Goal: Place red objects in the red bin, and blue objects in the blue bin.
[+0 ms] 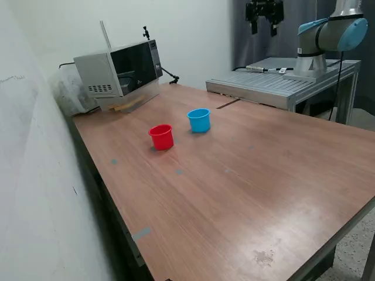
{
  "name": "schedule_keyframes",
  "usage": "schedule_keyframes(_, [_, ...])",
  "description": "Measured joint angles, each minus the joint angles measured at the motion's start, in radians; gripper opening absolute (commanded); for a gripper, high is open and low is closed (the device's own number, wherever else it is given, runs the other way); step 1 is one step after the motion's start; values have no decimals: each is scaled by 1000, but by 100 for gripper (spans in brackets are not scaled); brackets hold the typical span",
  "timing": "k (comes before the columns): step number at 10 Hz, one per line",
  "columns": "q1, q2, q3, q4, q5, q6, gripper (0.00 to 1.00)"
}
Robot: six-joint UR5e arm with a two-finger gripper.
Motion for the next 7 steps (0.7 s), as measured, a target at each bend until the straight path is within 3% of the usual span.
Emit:
schedule_keyframes(4, [145, -82, -182, 332, 1, -6, 100])
schedule_keyframes(7, [213, -89, -242, 472, 2, -7, 100])
